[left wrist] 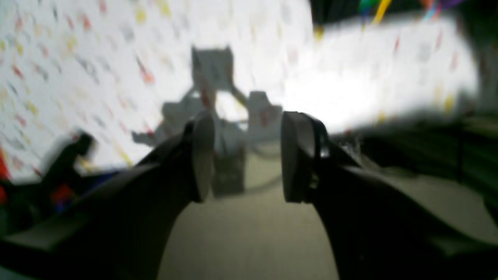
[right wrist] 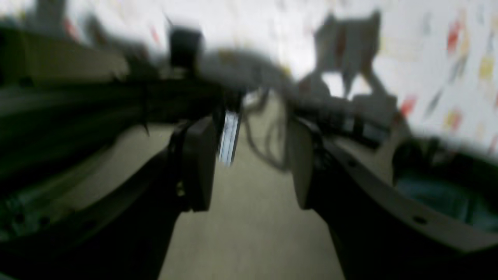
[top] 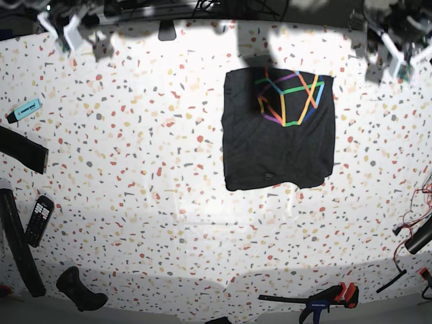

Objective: Fold the T-shirt properly

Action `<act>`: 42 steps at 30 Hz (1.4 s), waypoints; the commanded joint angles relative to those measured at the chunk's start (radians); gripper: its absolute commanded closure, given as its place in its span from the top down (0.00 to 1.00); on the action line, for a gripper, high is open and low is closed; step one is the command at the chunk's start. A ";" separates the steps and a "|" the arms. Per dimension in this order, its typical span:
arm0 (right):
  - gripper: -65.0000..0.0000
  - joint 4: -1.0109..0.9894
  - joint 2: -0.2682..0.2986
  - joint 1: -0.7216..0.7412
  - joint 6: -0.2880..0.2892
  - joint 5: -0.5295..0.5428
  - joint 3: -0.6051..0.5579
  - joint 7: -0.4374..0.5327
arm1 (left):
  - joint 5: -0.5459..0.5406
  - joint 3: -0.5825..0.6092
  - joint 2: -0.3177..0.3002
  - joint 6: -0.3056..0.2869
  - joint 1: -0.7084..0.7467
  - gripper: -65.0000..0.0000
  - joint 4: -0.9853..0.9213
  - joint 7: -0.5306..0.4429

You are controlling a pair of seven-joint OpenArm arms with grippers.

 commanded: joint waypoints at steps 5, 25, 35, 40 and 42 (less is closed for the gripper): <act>0.45 0.016 0.008 -0.160 0.005 -0.062 0.007 0.030 | 0.009 -0.005 0.024 -0.096 0.142 0.40 0.016 -0.038; 0.45 -1.336 0.171 0.312 -0.023 -0.432 -0.569 0.763 | 0.285 0.312 0.187 -0.237 -0.416 0.40 -1.532 -0.686; 0.45 -1.886 0.112 0.828 -0.071 -0.443 -1.025 0.821 | 0.303 0.312 0.246 -0.173 -0.622 0.40 -1.801 -0.629; 0.45 -1.885 0.076 0.856 -0.108 -0.441 -1.127 0.799 | 0.363 0.312 0.246 -0.100 -0.617 0.40 -1.781 -0.629; 0.45 -1.885 0.066 0.853 -0.108 -0.440 -1.149 0.800 | 0.381 0.312 0.246 -0.095 -0.617 0.40 -1.781 -0.629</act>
